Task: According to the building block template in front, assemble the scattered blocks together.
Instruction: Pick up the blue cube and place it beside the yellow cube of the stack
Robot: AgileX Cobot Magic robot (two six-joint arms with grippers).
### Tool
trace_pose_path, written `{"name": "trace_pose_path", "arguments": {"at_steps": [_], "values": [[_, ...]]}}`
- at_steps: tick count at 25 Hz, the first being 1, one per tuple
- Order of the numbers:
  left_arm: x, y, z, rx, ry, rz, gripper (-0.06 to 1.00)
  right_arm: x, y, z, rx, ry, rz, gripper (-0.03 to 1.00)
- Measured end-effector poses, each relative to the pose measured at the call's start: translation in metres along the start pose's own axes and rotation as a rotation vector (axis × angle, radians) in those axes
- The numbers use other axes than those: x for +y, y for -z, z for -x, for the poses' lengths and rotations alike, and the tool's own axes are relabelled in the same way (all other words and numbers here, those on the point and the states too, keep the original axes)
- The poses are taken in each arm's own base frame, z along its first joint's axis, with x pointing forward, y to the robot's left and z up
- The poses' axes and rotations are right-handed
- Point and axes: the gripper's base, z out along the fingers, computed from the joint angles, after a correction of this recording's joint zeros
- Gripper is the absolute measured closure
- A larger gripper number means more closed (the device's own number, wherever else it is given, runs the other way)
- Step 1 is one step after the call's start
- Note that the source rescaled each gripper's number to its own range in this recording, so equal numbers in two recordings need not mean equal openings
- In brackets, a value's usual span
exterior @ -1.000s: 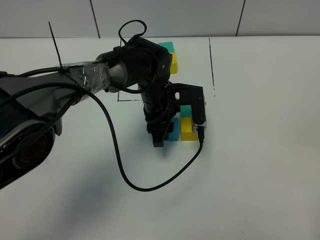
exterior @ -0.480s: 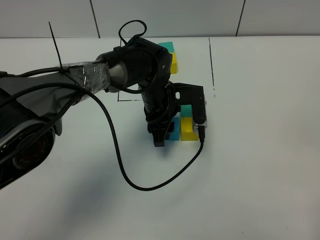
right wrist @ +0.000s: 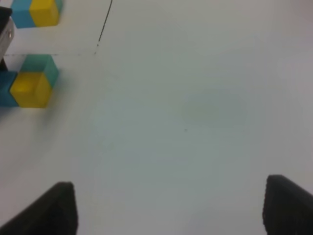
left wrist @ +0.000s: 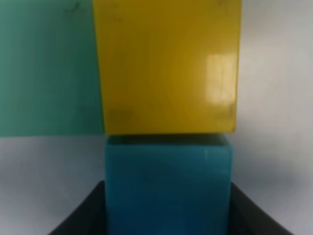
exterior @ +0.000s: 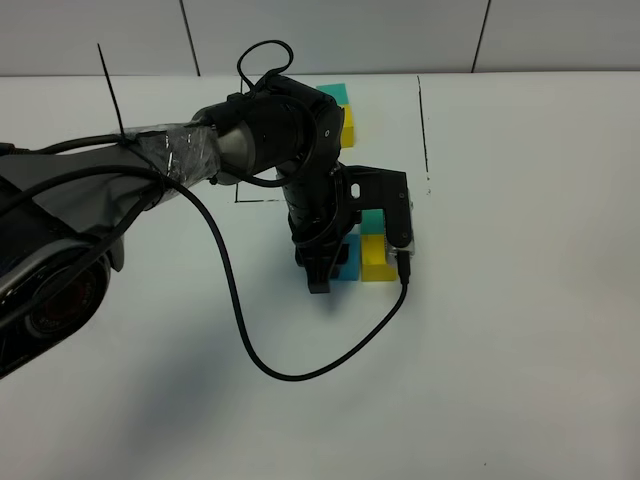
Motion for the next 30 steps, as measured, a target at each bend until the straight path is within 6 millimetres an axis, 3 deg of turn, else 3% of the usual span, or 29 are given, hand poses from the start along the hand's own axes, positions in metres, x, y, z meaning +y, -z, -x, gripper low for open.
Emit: {"name": "trace_pose_path", "arguments": {"at_steps": [30], "values": [[-0.0009, -0.0001, 0.0012, -0.013, 0.023, -0.01, 0.94, 0.0, 0.0, 0.0, 0.0, 0.0, 0.0, 0.39]]}}
